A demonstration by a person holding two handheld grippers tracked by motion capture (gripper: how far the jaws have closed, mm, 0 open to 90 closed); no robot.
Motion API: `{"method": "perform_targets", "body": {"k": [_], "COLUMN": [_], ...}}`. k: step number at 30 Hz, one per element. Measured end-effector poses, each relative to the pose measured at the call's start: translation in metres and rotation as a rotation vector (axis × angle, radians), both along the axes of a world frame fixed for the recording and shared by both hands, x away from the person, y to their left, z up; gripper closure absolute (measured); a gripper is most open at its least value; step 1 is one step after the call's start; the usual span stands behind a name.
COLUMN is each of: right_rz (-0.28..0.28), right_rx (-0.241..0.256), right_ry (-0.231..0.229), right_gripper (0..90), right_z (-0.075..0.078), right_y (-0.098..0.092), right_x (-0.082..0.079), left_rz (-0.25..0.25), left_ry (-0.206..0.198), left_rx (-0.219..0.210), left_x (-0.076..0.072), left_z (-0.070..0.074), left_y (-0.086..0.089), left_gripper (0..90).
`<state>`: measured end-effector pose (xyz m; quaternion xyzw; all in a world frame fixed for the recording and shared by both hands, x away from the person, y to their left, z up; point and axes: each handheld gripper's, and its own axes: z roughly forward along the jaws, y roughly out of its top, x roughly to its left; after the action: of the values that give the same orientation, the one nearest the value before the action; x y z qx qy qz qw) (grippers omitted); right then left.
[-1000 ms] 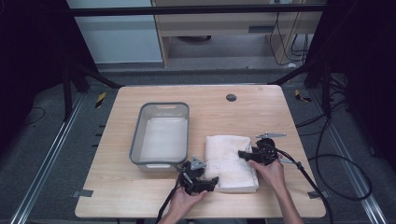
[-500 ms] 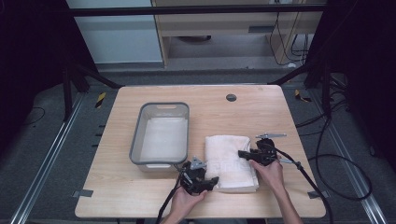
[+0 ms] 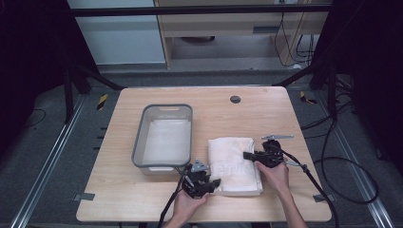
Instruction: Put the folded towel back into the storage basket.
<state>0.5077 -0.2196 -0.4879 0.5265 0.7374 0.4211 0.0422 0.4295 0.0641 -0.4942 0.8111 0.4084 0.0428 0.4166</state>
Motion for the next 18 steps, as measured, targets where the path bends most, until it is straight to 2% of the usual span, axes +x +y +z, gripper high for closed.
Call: {"method": "perform_targets", "body": {"k": [11, 18], "right_rz": [0.005, 0.005], "right_rx": [-0.003, -0.003], "right_ry": [-0.036, -0.100], "right_gripper": [68.4, 68.4], "right_z": [0.015, 0.032], "right_y": [0.000, -0.001], "right_x": [-0.008, -0.017], "left_rz": [-0.017, -0.028], "left_ry": [-0.036, -0.066], "left_rx": [-0.011, -0.038], "left_x": [-0.005, -0.008], "left_z": [0.009, 0.020], "left_y": [0.004, 0.007], "left_gripper": [64.9, 65.3]}}
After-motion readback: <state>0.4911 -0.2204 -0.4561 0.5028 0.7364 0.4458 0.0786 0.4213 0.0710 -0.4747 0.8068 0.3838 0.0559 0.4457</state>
